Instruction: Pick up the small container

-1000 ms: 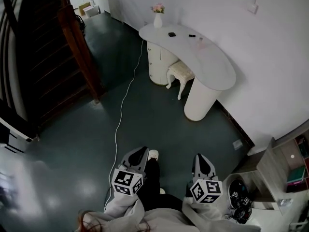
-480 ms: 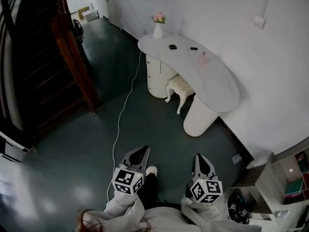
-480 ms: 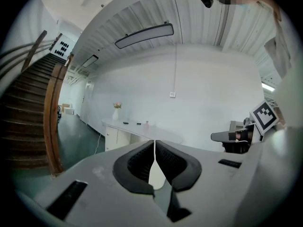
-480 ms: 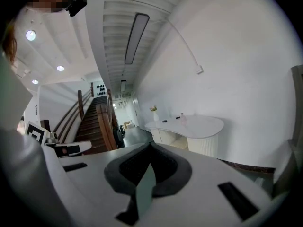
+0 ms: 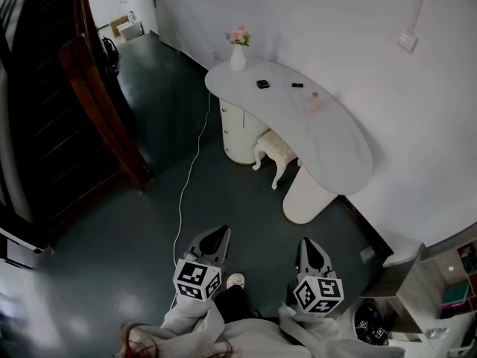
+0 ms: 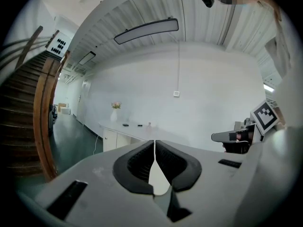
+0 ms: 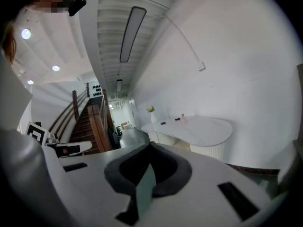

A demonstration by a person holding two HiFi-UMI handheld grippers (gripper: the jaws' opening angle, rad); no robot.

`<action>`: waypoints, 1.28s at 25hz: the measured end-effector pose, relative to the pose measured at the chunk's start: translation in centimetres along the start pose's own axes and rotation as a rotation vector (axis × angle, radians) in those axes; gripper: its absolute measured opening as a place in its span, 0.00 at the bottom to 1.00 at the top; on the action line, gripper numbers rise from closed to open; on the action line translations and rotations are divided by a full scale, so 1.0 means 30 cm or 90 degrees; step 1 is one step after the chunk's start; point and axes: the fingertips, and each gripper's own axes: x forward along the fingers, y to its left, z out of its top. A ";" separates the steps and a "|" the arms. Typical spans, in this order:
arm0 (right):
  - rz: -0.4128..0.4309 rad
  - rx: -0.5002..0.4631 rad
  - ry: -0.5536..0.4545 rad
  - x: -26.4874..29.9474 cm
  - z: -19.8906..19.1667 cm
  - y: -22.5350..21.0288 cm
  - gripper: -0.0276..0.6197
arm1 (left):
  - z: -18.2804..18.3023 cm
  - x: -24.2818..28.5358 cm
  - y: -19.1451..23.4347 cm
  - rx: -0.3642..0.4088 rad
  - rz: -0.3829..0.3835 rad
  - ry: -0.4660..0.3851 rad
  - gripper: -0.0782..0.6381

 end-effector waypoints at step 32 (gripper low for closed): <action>-0.036 0.006 0.020 0.514 0.078 -0.046 0.12 | 0.032 0.372 0.375 -0.019 -0.008 0.028 0.14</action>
